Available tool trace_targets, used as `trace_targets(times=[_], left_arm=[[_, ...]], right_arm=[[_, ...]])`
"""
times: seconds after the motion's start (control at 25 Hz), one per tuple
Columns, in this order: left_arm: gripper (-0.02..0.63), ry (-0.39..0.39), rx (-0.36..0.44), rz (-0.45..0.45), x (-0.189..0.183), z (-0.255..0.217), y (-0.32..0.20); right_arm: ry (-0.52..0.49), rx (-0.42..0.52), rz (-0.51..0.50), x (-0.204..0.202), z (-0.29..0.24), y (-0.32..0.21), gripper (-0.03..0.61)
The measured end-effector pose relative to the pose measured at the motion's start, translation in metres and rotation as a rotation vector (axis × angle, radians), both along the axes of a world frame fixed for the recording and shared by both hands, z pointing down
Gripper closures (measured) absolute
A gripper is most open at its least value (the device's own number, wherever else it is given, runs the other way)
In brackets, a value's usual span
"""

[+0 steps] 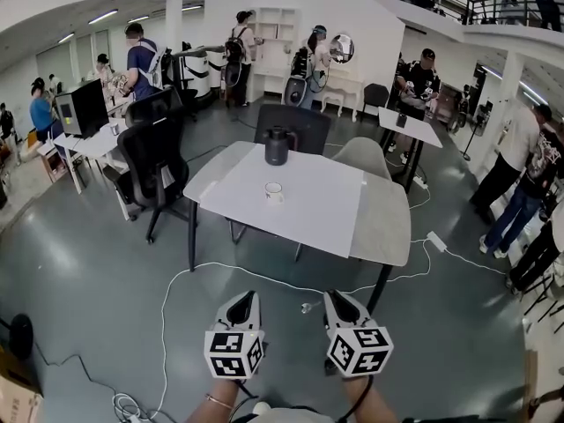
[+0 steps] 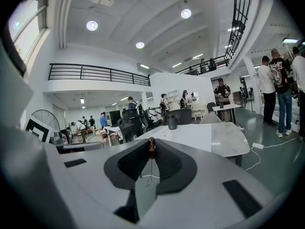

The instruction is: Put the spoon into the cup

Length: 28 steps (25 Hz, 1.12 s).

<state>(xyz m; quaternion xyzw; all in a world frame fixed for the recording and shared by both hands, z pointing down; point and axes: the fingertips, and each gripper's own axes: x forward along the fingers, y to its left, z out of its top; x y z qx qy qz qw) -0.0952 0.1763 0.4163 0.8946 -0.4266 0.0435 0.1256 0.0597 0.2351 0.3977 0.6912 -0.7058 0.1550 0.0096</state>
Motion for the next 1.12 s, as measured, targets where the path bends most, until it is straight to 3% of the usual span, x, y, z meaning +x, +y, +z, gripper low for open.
trace_targets(times=[0.36,1.12], left_arm=[[0.595,-0.008,-0.021,-0.009,0.005,0.013,-0.034],[0.595,-0.007,0.01,-0.09,0.091,0.001,-0.182]], right_arm=[[-0.013,-0.018,0.006,0.012,0.009,-0.032,0.517],[-0.071,0.01,-0.043,0.109,0.004,-0.189,0.517]])
